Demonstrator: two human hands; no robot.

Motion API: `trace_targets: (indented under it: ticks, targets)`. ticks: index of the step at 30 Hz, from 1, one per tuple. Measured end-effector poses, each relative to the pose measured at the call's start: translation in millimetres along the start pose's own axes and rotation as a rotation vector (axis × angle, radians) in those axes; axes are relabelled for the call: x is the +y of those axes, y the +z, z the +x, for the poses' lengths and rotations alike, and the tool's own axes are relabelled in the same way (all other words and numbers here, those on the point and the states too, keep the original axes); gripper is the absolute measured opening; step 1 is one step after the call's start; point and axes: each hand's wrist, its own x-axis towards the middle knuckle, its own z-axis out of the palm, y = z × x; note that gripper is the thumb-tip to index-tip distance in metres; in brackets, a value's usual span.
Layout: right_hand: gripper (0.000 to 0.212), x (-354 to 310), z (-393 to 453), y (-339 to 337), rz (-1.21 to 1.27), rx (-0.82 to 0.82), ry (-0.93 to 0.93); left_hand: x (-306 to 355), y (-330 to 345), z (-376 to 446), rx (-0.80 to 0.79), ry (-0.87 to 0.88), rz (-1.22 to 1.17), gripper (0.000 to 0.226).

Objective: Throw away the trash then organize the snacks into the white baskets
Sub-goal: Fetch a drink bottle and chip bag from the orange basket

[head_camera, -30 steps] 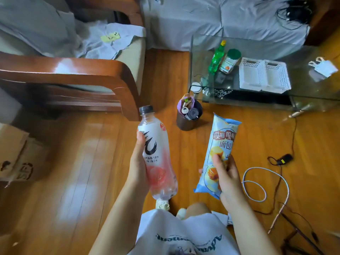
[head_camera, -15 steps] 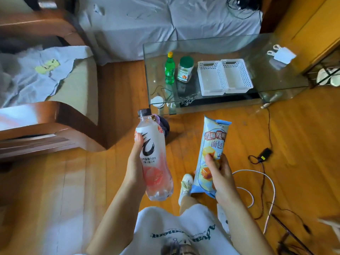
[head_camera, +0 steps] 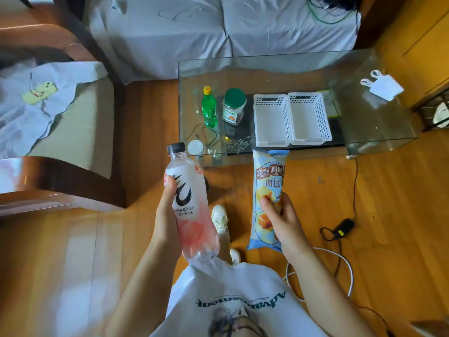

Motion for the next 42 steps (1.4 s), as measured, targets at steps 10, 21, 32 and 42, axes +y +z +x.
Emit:
trace_targets:
  ticks: [10, 21, 32, 42]
  targets:
    - [0.023, -52.8, 143.4, 6.6, -0.090, -0.044, 0.067, 56.6, 39.1, 135.7, 0.065, -0.003, -0.034, 0.063]
    - [0.029, -69.4, 314.6, 17.6, -0.468, -0.182, 0.206, 88.4, 36.4, 287.6, 0.276, 0.148, 0.359, 0.069]
    - [0.055, 14.0, 450.9, 33.9, -0.962, -0.327, 0.243, 17.6, 11.1, 406.4, 0.520, 0.100, 0.565, 0.068]
    - [0.049, 71.6, 525.6, 47.3, -1.303, -0.411, 0.194, -19.9, -6.3, 455.2, 0.554, 0.188, 0.583, 0.073]
